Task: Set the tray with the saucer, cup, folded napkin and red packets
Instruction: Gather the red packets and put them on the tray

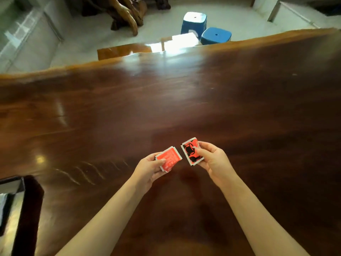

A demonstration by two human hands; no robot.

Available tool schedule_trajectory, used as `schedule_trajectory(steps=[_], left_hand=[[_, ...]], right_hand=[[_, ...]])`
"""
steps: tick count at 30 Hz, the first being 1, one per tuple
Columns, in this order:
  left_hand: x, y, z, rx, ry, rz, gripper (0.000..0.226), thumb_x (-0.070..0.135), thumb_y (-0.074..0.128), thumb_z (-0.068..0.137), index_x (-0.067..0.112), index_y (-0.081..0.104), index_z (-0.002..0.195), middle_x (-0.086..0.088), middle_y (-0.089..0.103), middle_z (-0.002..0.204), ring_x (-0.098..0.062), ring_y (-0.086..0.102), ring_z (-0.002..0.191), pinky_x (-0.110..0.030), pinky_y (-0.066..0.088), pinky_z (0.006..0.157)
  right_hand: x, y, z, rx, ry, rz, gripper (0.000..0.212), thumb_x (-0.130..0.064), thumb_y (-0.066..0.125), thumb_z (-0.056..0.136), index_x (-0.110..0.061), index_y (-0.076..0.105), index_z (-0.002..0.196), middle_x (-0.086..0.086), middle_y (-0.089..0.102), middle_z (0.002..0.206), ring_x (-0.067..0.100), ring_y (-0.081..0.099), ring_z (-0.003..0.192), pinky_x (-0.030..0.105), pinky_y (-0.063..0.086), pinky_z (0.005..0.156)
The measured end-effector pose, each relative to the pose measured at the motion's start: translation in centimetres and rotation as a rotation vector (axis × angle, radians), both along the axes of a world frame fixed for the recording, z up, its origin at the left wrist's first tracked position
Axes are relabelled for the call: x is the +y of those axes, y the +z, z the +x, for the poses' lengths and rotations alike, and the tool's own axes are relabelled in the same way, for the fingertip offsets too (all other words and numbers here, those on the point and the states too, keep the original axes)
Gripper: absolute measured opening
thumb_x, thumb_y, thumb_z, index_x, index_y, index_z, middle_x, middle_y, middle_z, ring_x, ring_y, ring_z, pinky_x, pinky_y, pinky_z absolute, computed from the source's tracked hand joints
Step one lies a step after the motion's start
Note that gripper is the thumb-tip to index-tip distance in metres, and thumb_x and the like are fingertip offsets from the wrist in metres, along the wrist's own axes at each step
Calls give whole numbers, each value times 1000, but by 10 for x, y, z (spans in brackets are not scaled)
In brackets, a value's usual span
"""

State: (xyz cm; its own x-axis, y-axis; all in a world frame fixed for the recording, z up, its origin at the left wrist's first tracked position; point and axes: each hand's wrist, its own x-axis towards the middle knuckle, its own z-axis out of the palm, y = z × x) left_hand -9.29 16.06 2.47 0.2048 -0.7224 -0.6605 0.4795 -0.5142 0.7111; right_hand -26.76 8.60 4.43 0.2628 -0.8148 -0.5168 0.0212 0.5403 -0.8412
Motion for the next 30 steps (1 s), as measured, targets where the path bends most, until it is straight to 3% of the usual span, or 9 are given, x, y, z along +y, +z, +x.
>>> schedule_trajectory(steps=[4,10,14,17,19,23,25,27,30], left_hand=[[43,17,29,31,131,3,24,-1,52,90,9,58,112,-12,67,106,-21,66,92,-32,57,73],[119,56,85,262,336,-138,24,-6,48,90,3,58,110,-14,65,103,-22,62,89,-30,60,67],[170,75,118,445,440,-247,23,-4,47,90,0,59,108,-15,69,94,-23,63,88,-30,60,67],[197,79,136,391,480,-223,22,4,51,90,5,60,110,-13,69,96,-21,63,90,-32,55,79],[213,78,149,353,533,-172,20,9,54,90,9,62,109,-12,68,100,-19,63,91,-30,49,80],[249,77,179,423,588,-135,21,10,56,89,9,63,109,-14,66,102,-20,61,92,-31,47,85],[268,76,195,551,618,-156,26,9,57,87,5,63,112,-15,63,97,-19,57,82,-30,48,77],[286,74,211,656,602,-189,27,7,56,85,3,67,109,-17,65,99,-22,63,82,-31,53,70],[307,74,225,747,560,-234,29,7,50,83,-1,71,102,-21,68,107,-31,69,89,-37,55,74]], right_hand=[[47,17,53,-28,-81,10,17,-3,60,87,-8,63,103,9,71,90,19,68,81,38,54,84],[118,33,127,-108,-237,127,23,-2,58,89,-5,58,112,14,68,99,22,67,90,37,55,82],[166,56,173,-15,-81,-48,18,-8,61,88,-8,61,106,7,69,96,18,66,91,32,54,81],[206,67,209,25,133,-193,14,-14,63,88,-14,63,101,2,71,95,11,67,89,21,53,74],[228,66,231,71,215,-282,12,-17,61,90,-18,63,102,-2,70,96,7,67,91,16,54,71],[258,62,265,109,224,-306,16,-21,58,92,-20,63,107,-4,70,101,10,65,98,27,56,84],[269,62,278,90,203,-290,16,-21,55,93,-21,64,107,-2,70,100,13,65,98,34,54,89],[276,64,290,38,238,-261,16,-19,52,95,-20,64,105,2,71,99,18,66,96,37,53,88],[290,72,308,-10,400,-248,17,-17,50,95,-18,66,102,5,71,98,20,67,95,36,55,83]])
